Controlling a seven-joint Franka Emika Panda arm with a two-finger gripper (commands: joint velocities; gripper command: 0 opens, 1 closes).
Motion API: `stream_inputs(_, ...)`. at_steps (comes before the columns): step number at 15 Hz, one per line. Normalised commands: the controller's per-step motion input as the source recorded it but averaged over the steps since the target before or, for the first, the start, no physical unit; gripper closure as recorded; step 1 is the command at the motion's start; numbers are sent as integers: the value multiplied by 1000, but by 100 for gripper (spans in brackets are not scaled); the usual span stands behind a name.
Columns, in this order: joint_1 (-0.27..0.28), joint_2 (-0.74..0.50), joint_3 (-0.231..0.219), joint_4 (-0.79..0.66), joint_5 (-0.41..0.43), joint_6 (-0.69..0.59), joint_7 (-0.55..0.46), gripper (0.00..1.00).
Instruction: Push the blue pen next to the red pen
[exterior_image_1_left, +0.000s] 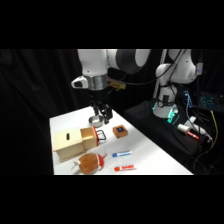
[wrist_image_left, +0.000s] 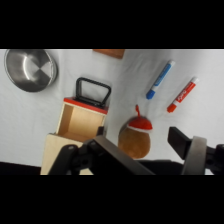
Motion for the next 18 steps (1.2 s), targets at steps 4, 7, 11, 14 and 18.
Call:
stream_inputs(4,-23,41,7,27,-20,41,98,0)
stream_inputs(7,-50,83,-39,-16,-3,193,204,0)
stream_inputs(11,-67,69,-60,-135,23,300,204,0)
stream_inputs(14,-51,80,-59,-193,51,323,208,0)
stream_inputs(18,-8,129,-42,-179,68,326,215,0)
